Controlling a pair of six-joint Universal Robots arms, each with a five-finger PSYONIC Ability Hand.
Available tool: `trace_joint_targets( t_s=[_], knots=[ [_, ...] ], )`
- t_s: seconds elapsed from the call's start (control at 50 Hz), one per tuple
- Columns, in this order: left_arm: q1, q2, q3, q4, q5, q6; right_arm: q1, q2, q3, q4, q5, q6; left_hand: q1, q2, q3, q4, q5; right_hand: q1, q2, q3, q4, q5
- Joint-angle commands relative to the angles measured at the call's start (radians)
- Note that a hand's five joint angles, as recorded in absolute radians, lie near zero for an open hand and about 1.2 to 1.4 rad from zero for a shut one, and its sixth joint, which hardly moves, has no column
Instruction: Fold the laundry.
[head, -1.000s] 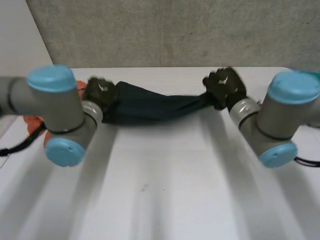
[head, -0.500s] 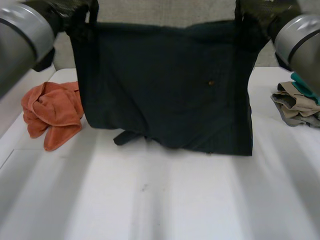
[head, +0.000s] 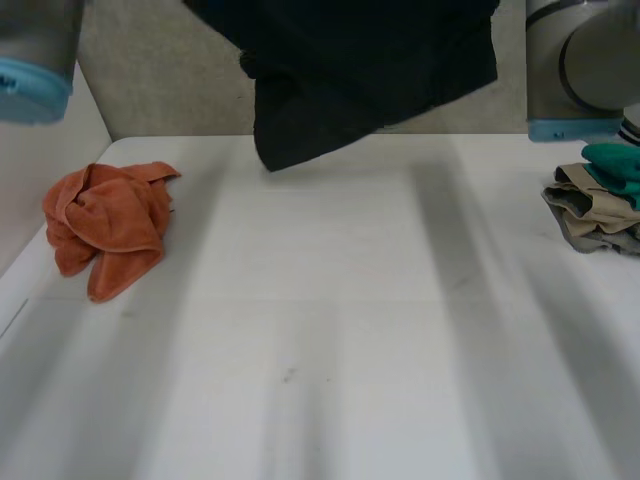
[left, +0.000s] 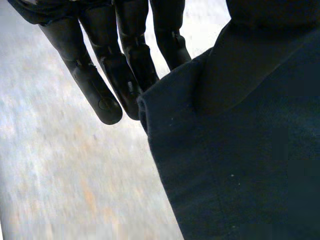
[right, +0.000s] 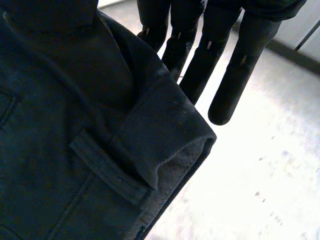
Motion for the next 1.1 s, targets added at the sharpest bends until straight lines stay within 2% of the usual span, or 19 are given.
trace_joint_targets(
  t_s=[0.02,0.08,0.16,0.32,0.44,0.54,0.6,0.7,0.8,0.84,0.88,0.98,1.02,1.1],
  knots=[
    [0.007,0.106,-0.391,0.03,0.044,0.011,-0.009,0.016,0.141,0.149,-0.006,-0.005,0.231,0.203,0.205,0.195,0.23,0.275,0.221,0.204,0.2,0.204],
    [-0.002,0.129,-0.572,0.059,0.102,0.033,-0.014,0.021,0.269,0.178,-0.009,-0.008,0.231,0.203,0.205,0.195,0.23,0.275,0.221,0.204,0.2,0.204],
    [-0.03,0.129,-0.811,0.091,0.176,0.118,-0.023,0.027,0.482,0.184,-0.014,-0.022,0.231,0.203,0.205,0.195,0.23,0.275,0.221,0.204,0.2,0.204],
    [-0.033,0.143,-1.023,0.033,0.202,0.272,-0.037,-0.005,0.724,0.227,-0.037,-0.108,0.231,0.203,0.205,0.195,0.23,0.275,0.221,0.204,0.2,0.204],
    [-0.012,0.267,-1.117,-0.16,0.202,0.384,-0.04,-0.168,0.846,0.434,-0.086,-0.253,0.231,0.203,0.205,0.195,0.23,0.275,0.221,0.204,0.2,0.204],
    [-0.008,0.417,-1.194,-0.405,0.222,0.509,-0.057,-0.303,0.908,0.656,-0.118,-0.379,0.231,0.203,0.205,0.195,0.23,0.275,0.221,0.204,0.2,0.204],
    [-0.01,0.469,-1.226,-0.508,0.236,0.569,-0.067,-0.367,0.944,0.814,-0.141,-0.459,0.231,0.203,0.205,0.195,0.23,0.275,0.221,0.204,0.2,0.204],
    [-0.008,0.54,-1.258,-0.694,0.309,0.675,-0.077,-0.435,1.033,1.093,-0.192,-0.627,0.231,0.203,0.205,0.195,0.23,0.275,0.221,0.204,0.2,0.204],
    [-0.031,0.555,-1.257,-0.797,0.355,0.718,-0.097,-0.47,1.09,1.166,-0.262,-0.779,0.231,0.203,0.205,0.195,0.23,0.275,0.221,0.204,0.2,0.204],
    [-0.033,0.554,-1.245,-0.769,0.351,0.731,-0.107,-0.47,1.087,1.149,-0.276,-0.809,0.231,0.203,0.205,0.195,0.23,0.275,0.221,0.204,0.2,0.204],
    [-0.03,0.522,-1.2,-0.676,0.328,0.734,-0.116,-0.453,1.06,1.105,-0.275,-0.786,0.231,0.203,0.205,0.195,0.23,0.275,0.221,0.204,0.2,0.204],
    [-0.041,0.379,-1.055,-0.417,0.231,0.715,-0.112,-0.364,0.94,0.965,-0.258,-0.617,0.231,0.203,0.205,0.195,0.23,0.275,0.221,0.204,0.2,0.204],
    [-0.053,0.286,-0.955,-0.293,0.185,0.698,-0.109,-0.314,0.876,0.886,-0.226,-0.535,0.231,0.203,0.205,0.195,0.23,0.275,0.221,0.204,0.2,0.204],
    [-0.087,0.125,-0.765,-0.138,0.139,0.646,-0.087,-0.234,0.782,0.743,-0.136,-0.426,0.231,0.203,0.205,0.195,0.23,0.275,0.221,0.204,0.2,0.204]
  ],
)
